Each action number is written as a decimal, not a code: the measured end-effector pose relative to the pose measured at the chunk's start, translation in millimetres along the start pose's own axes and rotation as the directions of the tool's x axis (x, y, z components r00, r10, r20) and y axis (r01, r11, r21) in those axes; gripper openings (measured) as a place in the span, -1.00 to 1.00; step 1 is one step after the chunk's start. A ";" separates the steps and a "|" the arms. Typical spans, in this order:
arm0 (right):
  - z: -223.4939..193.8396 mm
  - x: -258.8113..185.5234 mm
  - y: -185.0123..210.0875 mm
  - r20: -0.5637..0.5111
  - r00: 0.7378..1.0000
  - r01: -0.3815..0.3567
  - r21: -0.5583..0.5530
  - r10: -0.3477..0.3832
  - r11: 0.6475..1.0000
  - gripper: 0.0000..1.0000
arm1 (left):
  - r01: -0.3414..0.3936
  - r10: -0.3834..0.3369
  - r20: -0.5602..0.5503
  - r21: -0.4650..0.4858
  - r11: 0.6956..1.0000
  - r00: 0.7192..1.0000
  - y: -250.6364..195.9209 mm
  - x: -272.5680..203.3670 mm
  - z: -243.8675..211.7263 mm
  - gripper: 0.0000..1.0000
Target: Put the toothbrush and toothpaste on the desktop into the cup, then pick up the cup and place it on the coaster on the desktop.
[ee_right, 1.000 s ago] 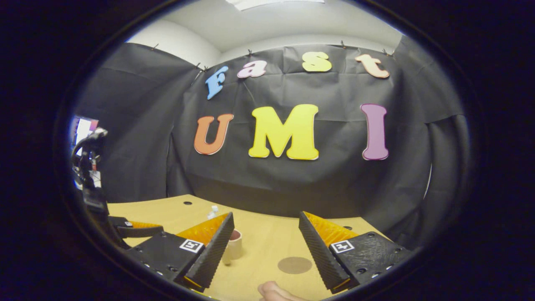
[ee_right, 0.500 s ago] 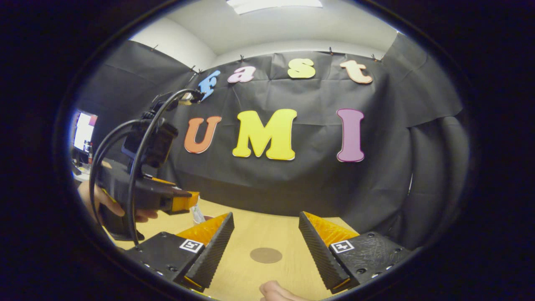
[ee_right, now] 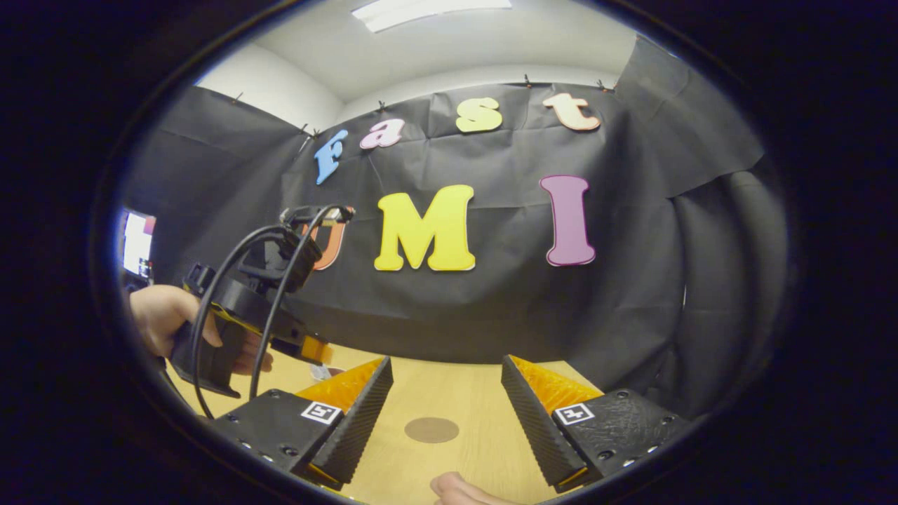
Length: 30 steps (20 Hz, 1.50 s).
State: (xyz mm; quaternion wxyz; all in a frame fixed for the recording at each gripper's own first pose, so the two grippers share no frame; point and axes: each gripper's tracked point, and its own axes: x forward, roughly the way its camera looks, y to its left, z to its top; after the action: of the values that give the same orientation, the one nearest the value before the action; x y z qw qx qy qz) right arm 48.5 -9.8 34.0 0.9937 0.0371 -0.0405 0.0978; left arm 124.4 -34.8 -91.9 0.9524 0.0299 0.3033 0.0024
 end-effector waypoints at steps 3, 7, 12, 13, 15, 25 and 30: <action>5.4 1.6 -17.6 0.011 1.000 0.024 0.024 -0.024 0.999 0.89 | -0.034 0.031 -0.114 -0.018 0.999 0.993 1.5 18.9 -18.8 0.65; 14.8 -1.8 -34.6 0.027 0.999 0.041 0.040 -0.042 0.998 0.88 | -0.025 0.005 -0.240 -0.080 0.996 0.971 -4.4 47.6 -41.0 0.66; 18.7 -3.0 -57.5 0.034 0.998 0.058 0.083 -0.061 0.995 0.88 | -0.087 0.052 -0.384 -0.074 0.993 0.922 8.5 78.2 -65.3 0.69; 16.8 -1.7 -61.3 0.028 0.997 0.064 0.096 -0.067 0.993 0.88 | -0.092 0.052 -0.411 -0.078 0.993 0.910 11.2 84.4 -70.8 0.80; 12.6 1.0 -65.5 0.017 0.997 0.067 0.110 -0.069 0.992 0.90 | -0.087 0.034 -0.453 -0.098 0.991 0.891 9.2 92.2 -79.5 0.59; 5.0 2.6 -67.4 0.008 0.998 0.064 0.030 -0.064 0.998 0.83 | -0.021 -0.065 -0.526 -0.155 0.988 0.848 -13.9 81.7 -97.3 -0.41; -0.8 6.5 -70.1 -0.005 0.998 0.065 0.040 -0.065 0.997 0.89 | -0.019 -0.058 -0.454 -0.163 0.986 0.889 -30.3 64.9 -78.9 -0.41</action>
State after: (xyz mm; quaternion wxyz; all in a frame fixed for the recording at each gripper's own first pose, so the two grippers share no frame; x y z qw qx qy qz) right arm 68.7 -77.0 29.2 0.9955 0.0583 -0.0353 0.0663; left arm 131.3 -59.3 -195.4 0.8534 -0.0524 0.5180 0.0243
